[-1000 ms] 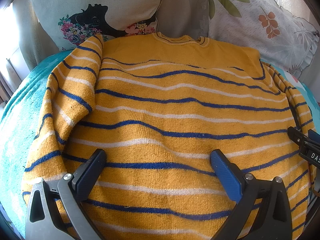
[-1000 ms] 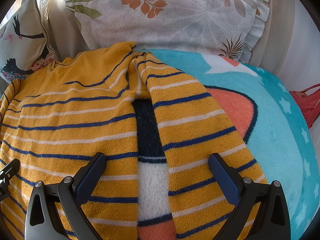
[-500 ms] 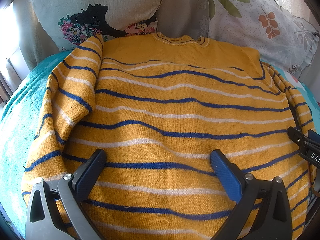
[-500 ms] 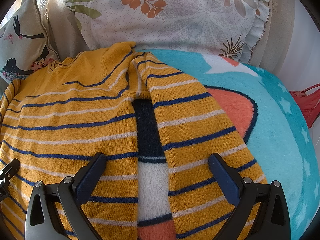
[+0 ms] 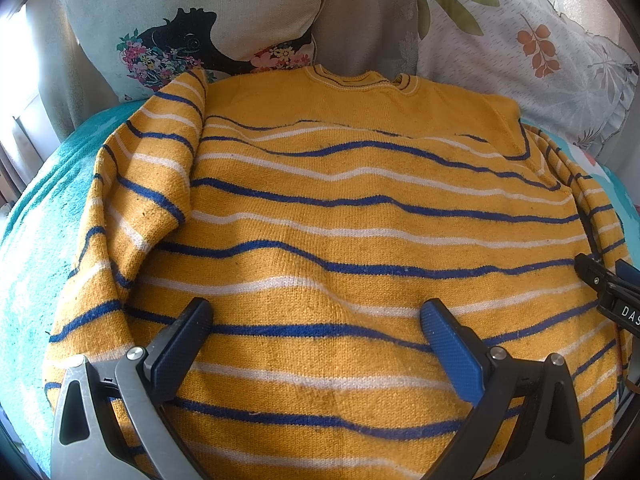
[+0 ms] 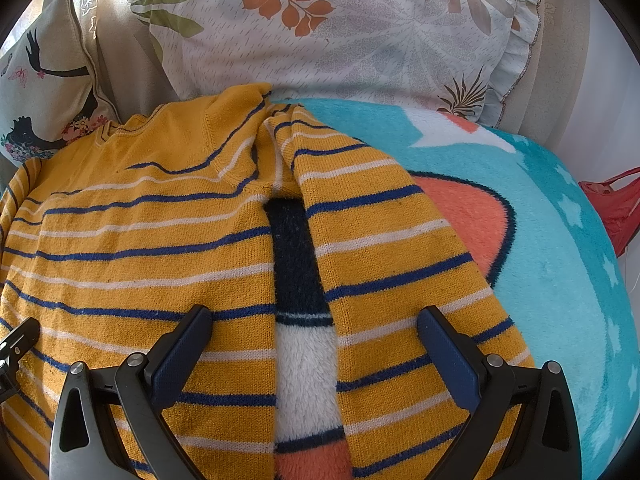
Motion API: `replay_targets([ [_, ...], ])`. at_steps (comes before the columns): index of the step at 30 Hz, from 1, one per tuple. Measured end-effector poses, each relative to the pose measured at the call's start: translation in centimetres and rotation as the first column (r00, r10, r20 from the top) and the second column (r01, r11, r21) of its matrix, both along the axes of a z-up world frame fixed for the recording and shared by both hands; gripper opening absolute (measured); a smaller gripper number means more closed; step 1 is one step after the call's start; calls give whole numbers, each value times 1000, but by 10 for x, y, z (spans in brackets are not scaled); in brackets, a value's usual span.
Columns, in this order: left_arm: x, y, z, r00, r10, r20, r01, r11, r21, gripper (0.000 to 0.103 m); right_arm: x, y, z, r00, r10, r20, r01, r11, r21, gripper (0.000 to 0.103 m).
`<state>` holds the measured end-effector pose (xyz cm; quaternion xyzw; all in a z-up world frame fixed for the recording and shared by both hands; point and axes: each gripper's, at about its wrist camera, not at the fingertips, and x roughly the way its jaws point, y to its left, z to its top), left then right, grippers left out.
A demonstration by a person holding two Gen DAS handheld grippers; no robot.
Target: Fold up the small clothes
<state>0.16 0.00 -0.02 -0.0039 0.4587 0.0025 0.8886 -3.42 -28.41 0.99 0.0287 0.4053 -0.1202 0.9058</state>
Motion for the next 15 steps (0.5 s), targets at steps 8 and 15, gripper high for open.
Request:
replay_targets([
  [8, 2, -4, 3, 1000, 1, -2, -1, 1000, 4, 103, 0, 0, 0, 1000, 0, 0, 0, 1000, 0, 103],
  [15, 1, -3, 3, 1000, 2, -1, -2, 1000, 8, 103, 0, 0, 0, 1000, -2, 1, 2, 1000, -1, 103],
])
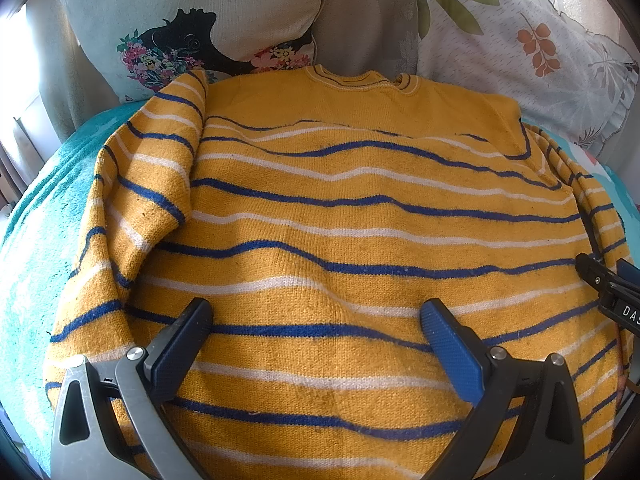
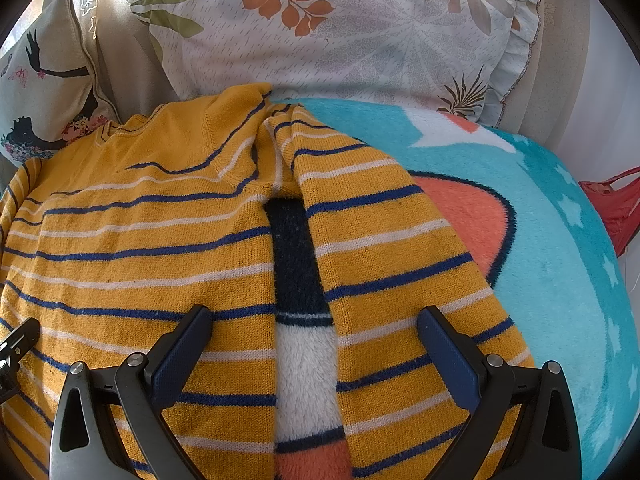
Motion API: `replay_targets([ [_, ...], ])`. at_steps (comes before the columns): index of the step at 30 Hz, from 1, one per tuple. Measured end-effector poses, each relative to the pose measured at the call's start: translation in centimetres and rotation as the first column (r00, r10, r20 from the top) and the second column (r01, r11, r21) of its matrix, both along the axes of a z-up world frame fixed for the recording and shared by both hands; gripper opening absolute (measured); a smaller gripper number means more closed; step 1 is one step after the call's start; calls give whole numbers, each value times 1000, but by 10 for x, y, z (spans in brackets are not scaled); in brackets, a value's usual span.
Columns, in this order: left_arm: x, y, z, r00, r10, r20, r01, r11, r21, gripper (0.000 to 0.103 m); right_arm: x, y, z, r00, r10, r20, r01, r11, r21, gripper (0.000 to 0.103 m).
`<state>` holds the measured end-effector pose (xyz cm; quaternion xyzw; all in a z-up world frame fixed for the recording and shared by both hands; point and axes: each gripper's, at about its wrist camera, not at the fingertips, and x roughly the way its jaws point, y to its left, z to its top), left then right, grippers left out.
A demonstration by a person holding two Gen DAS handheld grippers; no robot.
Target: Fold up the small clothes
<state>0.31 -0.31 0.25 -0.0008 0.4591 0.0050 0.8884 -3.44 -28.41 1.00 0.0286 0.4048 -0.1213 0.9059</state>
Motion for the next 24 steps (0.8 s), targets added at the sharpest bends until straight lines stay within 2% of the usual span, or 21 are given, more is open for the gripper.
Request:
replay_targets([
  [10, -5, -2, 2, 1000, 2, 0, -2, 1000, -3, 103, 1, -1, 0, 1000, 14, -21, -13, 1000, 23, 103],
  [14, -9, -3, 10, 999, 38, -18, -38, 999, 1, 102, -1, 0, 1, 1000, 6, -30, -5, 999, 37, 103],
  [18, -29, -5, 39, 997, 31, 70, -31, 1000, 4, 101, -9, 0, 0, 999, 2, -35, 1, 998, 70, 103],
  [20, -42, -7, 59, 992, 27, 124, -33, 998, 46, 101, -14, 1, 1, 999, -6, -51, 10, 998, 68, 103],
  [23, -57, -4, 80, 990, 37, 138, -46, 997, 68, 101, -23, -1, 5, 995, -18, -100, 26, 996, 85, 102],
  [24, -59, 0, 83, 991, 43, 127, -49, 998, 49, 101, -29, 0, 8, 994, -17, -107, 27, 996, 90, 101],
])
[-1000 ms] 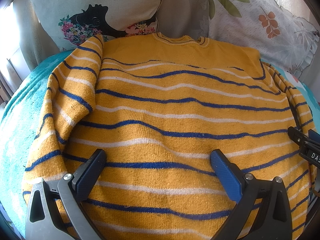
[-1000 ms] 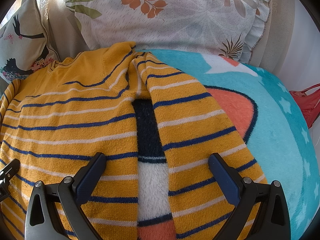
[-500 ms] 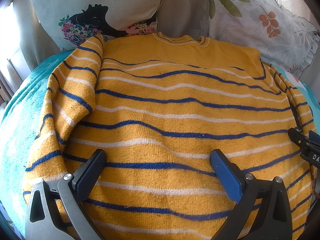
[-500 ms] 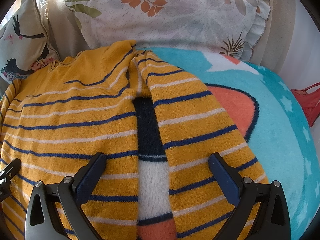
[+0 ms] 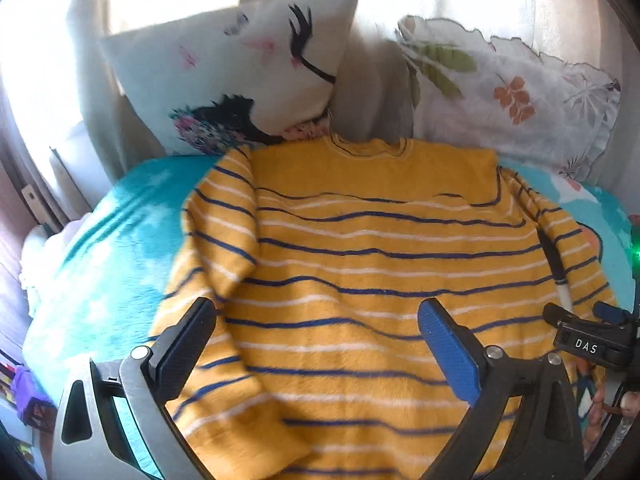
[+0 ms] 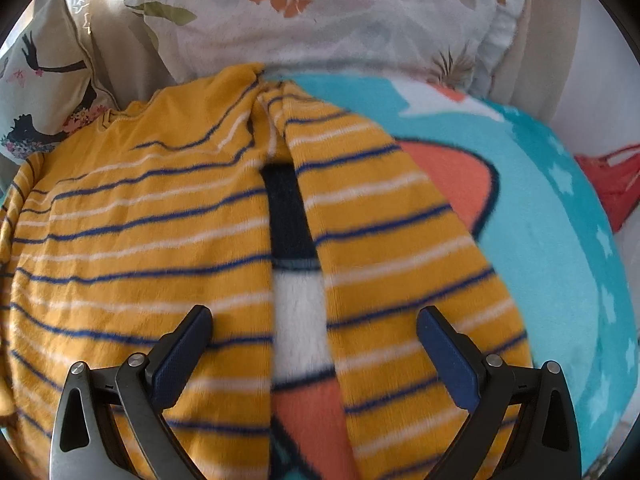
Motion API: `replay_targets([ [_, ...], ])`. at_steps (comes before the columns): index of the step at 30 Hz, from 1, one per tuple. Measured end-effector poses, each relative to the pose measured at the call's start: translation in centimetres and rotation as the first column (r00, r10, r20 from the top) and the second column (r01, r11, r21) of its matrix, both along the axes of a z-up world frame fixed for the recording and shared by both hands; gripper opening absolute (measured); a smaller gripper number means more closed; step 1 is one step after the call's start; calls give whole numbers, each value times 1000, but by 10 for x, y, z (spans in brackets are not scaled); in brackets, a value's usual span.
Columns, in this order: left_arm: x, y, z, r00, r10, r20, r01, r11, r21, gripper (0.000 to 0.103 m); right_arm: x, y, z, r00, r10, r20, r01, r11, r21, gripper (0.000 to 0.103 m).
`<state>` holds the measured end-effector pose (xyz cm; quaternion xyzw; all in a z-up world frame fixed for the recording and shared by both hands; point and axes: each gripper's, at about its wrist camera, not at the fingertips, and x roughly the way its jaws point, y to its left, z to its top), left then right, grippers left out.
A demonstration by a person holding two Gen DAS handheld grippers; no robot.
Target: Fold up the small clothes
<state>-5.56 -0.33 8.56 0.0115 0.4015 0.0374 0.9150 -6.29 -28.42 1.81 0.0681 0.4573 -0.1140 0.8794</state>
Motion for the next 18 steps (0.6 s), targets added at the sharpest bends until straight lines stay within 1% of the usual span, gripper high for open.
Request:
replay_targets([
  [2, -5, 3, 3, 999, 11, -50, -11, 1000, -2, 101, -12, 2, 9, 1000, -1, 12, 1, 1000, -8, 100],
  [3, -10, 7, 3, 999, 11, -39, -11, 1000, -15, 101, -17, 3, 14, 1000, 0, 19, 0, 1000, -6, 100],
  [4, -19, 5, 5, 1000, 12, -15, -12, 1000, 13, 101, -26, 5, 21, 1000, 0, 31, 0, 1000, 2, 100],
  [6, -28, 5, 7, 999, 19, -30, -19, 1000, 16, 101, -37, 5, 31, 1000, -7, 27, 6, 1000, 31, 101],
  [7, -32, 5, 8, 999, 18, -35, -18, 1000, 8, 101, -43, 4, 34, 999, -7, 42, 4, 998, 66, 101],
  [8, -35, 4, 9, 999, 16, -39, -16, 1000, 4, 101, -48, 5, 37, 999, -5, 33, 2, 996, 94, 101],
  [10, -38, -2, 10, 998, 13, -64, -11, 999, 32, 101, -56, 5, 41, 999, -6, 40, 1, 989, 146, 101],
  [11, -39, -5, 10, 997, 13, -71, -10, 999, 40, 101, -61, 7, 44, 999, -23, 48, 17, 991, 132, 101],
  [13, -43, -8, 11, 997, 15, -74, -12, 999, 49, 101, -68, 12, 50, 995, -60, 74, 56, 997, 62, 101],
  [16, -45, -8, 10, 996, 21, -88, -17, 999, 46, 101, -73, 22, 53, 994, -32, 101, 32, 999, 6, 101],
  [17, -46, -8, 10, 996, 24, -89, -20, 999, 44, 101, -75, 26, 55, 994, -11, 111, 11, 1000, 3, 101],
  [18, -48, -8, 10, 996, 25, -88, -21, 999, 42, 101, -76, 27, 55, 993, 13, 119, -15, 1000, 19, 101],
])
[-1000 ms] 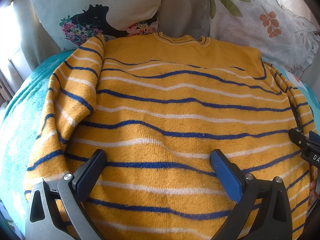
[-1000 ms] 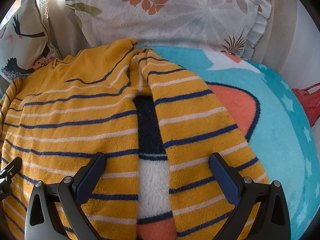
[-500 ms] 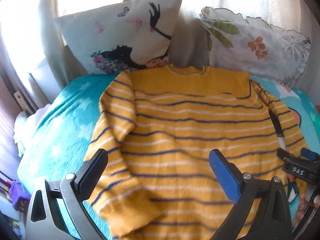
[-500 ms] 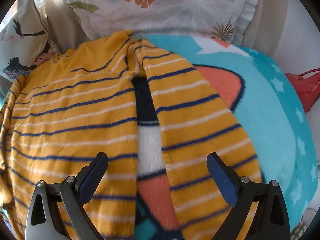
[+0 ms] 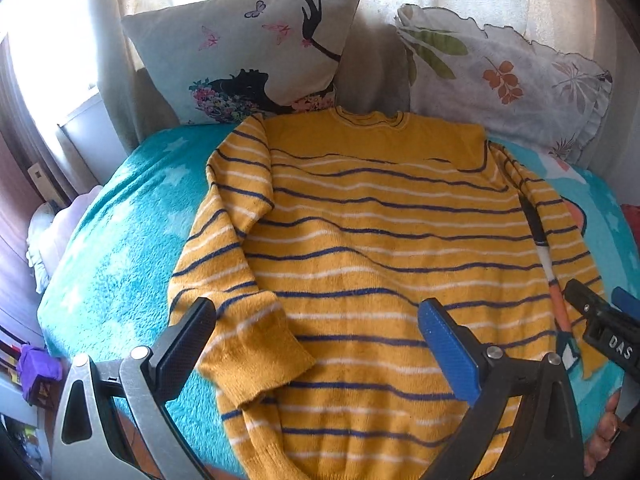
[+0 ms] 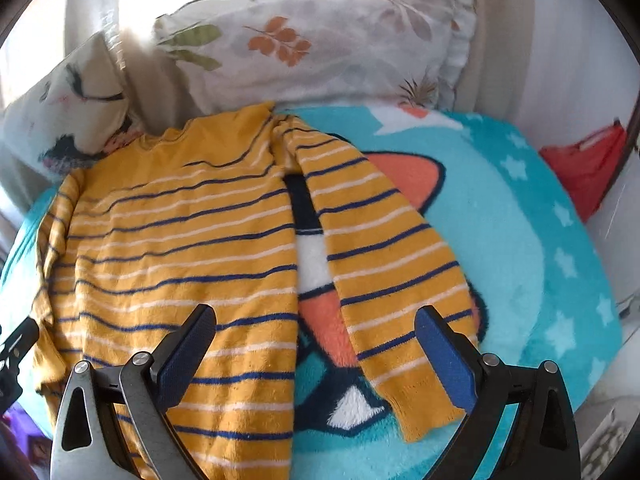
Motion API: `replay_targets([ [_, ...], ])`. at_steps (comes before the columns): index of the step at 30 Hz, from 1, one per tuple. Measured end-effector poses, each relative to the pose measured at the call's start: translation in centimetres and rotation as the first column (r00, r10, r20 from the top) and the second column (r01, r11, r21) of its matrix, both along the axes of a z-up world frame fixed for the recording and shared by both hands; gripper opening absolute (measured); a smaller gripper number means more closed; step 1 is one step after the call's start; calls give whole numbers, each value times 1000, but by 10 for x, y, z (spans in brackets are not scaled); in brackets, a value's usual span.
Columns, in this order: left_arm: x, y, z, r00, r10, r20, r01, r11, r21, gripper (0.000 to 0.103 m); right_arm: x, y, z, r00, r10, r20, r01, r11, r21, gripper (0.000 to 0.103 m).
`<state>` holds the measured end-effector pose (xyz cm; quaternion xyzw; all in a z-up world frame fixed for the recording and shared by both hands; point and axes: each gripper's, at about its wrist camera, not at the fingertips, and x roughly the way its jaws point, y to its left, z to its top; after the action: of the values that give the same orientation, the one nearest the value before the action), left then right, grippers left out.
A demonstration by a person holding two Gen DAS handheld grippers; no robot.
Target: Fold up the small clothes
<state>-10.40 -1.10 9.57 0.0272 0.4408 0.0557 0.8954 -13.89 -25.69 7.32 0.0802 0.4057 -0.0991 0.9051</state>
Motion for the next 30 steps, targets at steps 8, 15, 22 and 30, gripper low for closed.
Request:
replay_targets([
  [8, -11, 8, -2, 1000, -3, -6, 3, 1000, -4, 101, 0, 15, -9, 997, 70, -35, -62, 981, 182, 101],
  [15, 4, 41, 3, 1000, 28, 2, -27, 999, -42, 101, 10, 41, -24, 984, 110, -141, -103, 993, 59, 101],
  [22, 26, 107, 7, 998, 69, -4, -69, 994, -87, 101, 39, 64, -23, 984, 75, -160, -67, 996, 52, 101],
  [30, 46, 162, -16, 995, 15, -103, -36, 979, -202, 85, 60, 106, -48, 972, 53, -228, -38, 997, 70, 101],
])
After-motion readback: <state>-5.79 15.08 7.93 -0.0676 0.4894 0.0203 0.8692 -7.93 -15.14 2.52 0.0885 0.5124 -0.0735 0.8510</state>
